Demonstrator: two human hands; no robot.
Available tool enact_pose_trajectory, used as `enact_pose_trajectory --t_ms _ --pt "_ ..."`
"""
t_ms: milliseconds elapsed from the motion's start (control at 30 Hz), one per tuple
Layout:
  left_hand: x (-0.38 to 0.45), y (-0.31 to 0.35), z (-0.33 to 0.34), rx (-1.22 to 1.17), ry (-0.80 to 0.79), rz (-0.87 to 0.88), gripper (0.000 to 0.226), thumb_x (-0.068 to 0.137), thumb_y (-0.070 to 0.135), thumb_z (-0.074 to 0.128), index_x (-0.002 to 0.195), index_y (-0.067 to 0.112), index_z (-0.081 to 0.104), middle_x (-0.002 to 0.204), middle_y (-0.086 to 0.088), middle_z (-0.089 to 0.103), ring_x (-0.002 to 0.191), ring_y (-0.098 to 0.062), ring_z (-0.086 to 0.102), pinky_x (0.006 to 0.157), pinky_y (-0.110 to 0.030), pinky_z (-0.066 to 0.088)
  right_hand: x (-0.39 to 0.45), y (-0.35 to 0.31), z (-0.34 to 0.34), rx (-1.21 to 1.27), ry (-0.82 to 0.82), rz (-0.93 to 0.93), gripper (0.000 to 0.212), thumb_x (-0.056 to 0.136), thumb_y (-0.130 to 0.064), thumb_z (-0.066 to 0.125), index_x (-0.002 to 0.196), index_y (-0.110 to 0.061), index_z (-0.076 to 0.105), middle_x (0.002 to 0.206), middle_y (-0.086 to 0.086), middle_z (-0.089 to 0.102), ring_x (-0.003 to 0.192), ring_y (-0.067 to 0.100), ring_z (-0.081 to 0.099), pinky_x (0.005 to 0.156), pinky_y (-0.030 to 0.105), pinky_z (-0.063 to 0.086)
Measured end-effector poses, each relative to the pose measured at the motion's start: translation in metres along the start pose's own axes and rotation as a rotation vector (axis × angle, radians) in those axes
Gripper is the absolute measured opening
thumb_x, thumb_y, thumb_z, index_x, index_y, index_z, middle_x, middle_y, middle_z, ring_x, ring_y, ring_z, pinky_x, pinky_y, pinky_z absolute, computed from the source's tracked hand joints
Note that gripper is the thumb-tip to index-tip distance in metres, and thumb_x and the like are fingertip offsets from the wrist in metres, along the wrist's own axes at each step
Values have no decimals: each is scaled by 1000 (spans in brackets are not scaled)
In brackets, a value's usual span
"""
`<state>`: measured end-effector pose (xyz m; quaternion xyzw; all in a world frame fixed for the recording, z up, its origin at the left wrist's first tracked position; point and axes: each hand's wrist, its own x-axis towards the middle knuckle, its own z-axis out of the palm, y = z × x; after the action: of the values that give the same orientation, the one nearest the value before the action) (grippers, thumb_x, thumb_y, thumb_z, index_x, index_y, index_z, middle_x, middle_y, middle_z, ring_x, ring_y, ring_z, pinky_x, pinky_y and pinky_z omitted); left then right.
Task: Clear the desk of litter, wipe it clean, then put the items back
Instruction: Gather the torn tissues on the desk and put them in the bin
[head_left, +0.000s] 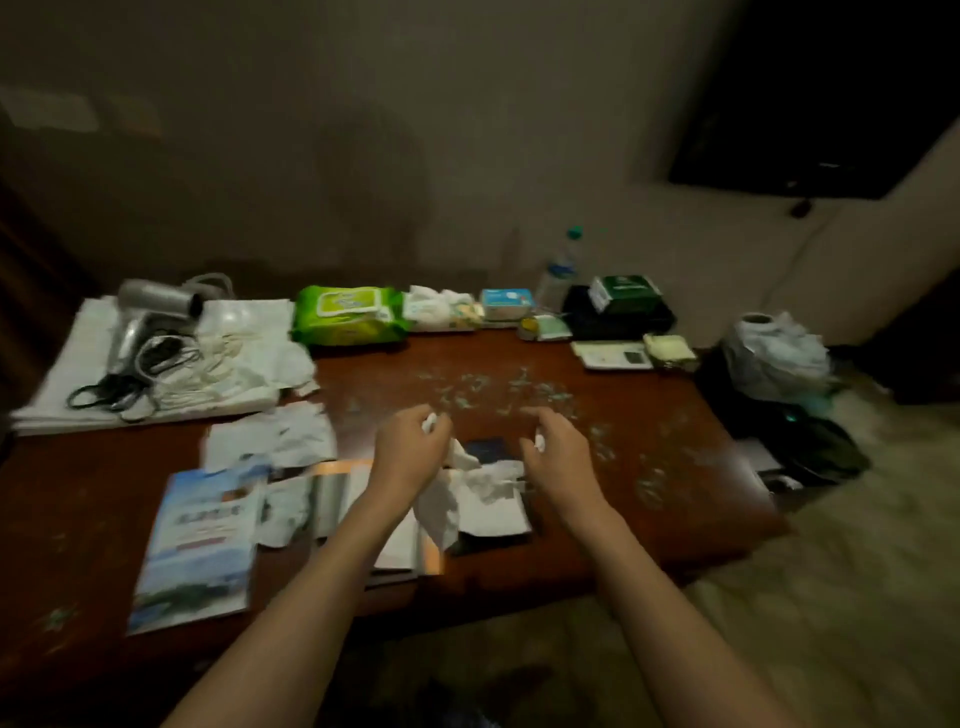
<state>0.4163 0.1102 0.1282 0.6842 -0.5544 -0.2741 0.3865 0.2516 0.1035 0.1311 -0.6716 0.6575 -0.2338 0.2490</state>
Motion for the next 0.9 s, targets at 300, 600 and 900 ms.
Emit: enact_pose_trajectory --t_ms 300,600,900 --pt "-41 137 159 -132 -255 153 12 90 13 56 81 5 55 73 -3 51 65 -12 45 55 -26 33 -50 139 -156 105 244 180 17 94 -20 57 108 -12 62 103 -2 62 96 10 57 70 11 42" --pt "-48 234 281 -168 -445 246 9 90 14 57 82 9 54 78 -2 53 68 -11 47 54 -22 34 -55 236 -258 80 460 377 11 94 -25 58 96 -15 62 92 -1 63 76 8 55 64 20 40" --pt "3 320 433 -194 -503 280 10 89 14 57 80 11 52 75 -3 52 67 -13 48 55 -24 35 11 354 -351 -6 475 460 11 94 -28 58 97 -18 61 94 1 65 78 12 58 66 25 45"
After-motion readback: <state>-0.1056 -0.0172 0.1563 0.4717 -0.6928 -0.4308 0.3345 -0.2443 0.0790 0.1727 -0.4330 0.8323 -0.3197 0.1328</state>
